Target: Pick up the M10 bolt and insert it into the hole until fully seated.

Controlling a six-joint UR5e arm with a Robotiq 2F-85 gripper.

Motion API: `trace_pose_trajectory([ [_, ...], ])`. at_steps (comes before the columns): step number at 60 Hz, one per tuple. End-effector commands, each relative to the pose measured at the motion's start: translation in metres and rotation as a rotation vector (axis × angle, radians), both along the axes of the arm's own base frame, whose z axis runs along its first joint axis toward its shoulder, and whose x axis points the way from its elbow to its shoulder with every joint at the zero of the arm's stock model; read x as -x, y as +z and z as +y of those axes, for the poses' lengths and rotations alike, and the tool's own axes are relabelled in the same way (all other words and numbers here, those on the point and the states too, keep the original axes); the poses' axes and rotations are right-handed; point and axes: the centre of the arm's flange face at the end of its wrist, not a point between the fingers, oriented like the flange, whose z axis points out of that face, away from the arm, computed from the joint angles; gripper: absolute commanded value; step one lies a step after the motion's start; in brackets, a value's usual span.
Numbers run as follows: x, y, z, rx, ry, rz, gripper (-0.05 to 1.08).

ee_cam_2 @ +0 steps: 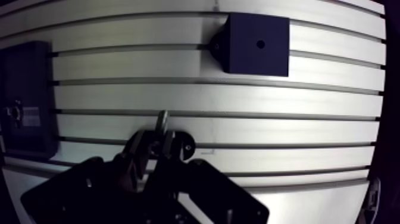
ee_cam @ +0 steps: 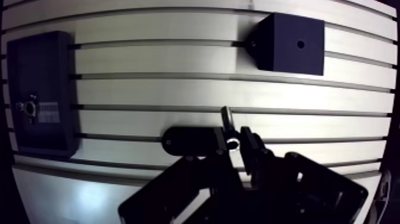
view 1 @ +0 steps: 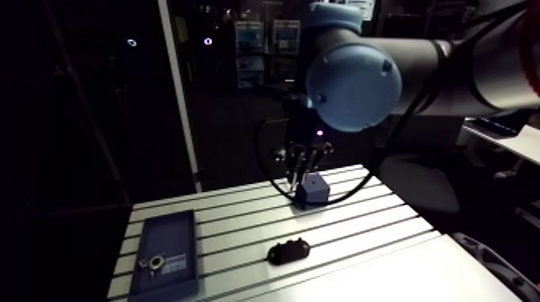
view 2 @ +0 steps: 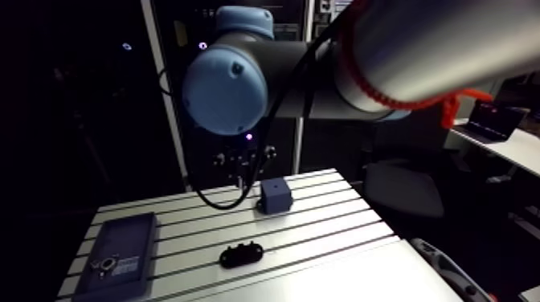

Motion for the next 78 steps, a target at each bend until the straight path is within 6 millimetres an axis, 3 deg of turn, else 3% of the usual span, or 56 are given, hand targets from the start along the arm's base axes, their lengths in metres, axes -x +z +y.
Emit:
trace_pose_trajectory([
  [1,0.033,0.036,0.013,0.027,-0.024,-0.073,1.08],
  [4,0.04,0.039,0.015,0.03,-0.028,-0.082,1.08],
  [7,0.059,0.042,0.023,0.04,-0.054,-0.14,1.08],
  [24,0.1,0.043,0.037,0.03,-0.064,-0.238,1.08],
  [34,0.134,0.023,0.05,0.024,-0.063,-0.311,1.07],
  [58,0.165,0.007,0.063,0.004,-0.117,-0.361,1.08],
  [70,0.182,-0.019,0.073,-0.01,-0.123,-0.397,1.08],
  [78,0.187,-0.013,0.076,-0.013,-0.125,-0.382,1.08],
])
